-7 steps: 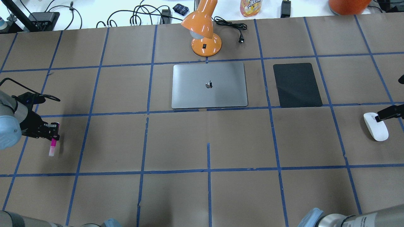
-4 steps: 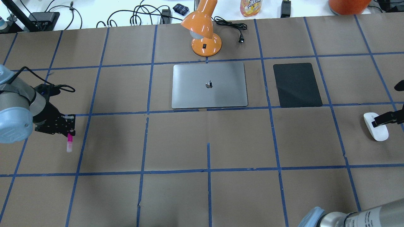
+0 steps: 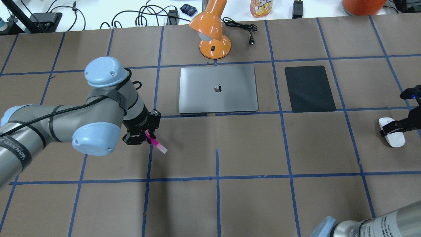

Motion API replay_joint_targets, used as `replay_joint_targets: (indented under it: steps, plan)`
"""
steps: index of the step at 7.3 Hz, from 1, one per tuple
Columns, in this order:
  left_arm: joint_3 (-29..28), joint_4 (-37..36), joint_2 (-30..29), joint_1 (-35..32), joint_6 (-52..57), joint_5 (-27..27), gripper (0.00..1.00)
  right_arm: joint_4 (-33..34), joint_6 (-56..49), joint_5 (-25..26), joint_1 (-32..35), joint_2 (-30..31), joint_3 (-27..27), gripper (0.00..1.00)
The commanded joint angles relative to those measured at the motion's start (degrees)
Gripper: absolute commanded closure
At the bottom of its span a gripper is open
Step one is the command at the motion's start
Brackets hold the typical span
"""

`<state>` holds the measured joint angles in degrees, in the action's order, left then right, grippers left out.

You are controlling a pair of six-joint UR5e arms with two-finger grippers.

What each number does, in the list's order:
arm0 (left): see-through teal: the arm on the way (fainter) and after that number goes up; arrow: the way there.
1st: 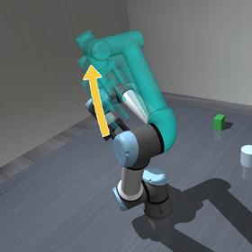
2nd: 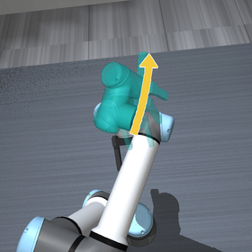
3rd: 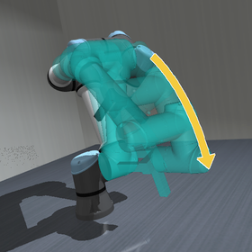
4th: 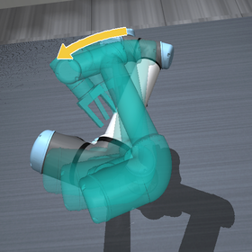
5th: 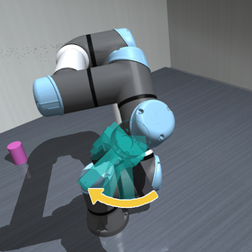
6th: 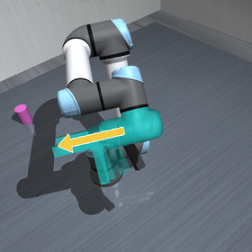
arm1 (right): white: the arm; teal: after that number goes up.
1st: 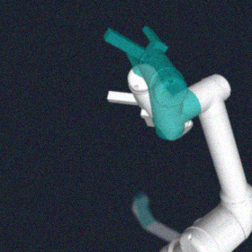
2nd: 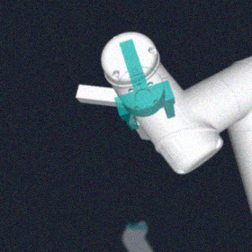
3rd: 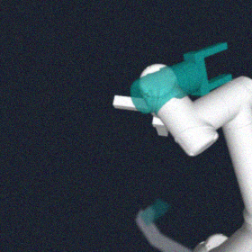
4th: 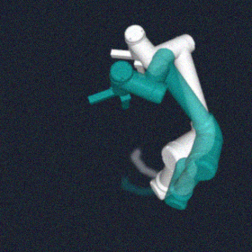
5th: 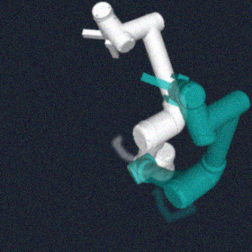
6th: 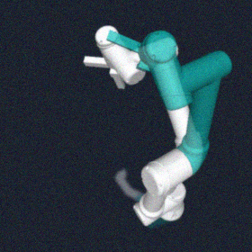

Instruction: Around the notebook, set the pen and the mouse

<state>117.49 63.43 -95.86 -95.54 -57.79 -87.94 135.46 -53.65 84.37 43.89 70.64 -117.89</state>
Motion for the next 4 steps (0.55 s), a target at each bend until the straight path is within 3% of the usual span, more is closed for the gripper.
replay_joint_targets:
  steps: [1,3,4]
  plan:
    - [-0.68,-5.98,-4.40,-4.73,-25.66,10.61,1.00,-0.11,0.30,0.35,0.49,0.19,0.38,0.92]
    - [-2.43,-8.84,-8.71,-9.72,-35.09,9.99,1.00,-1.59,2.74,0.26,4.59,1.16,5.09,0.91]
    - [-4.53,-8.85,-10.64,-11.67,-39.03,7.55,1.00,-7.43,7.28,-0.08,10.89,0.99,10.09,0.91]
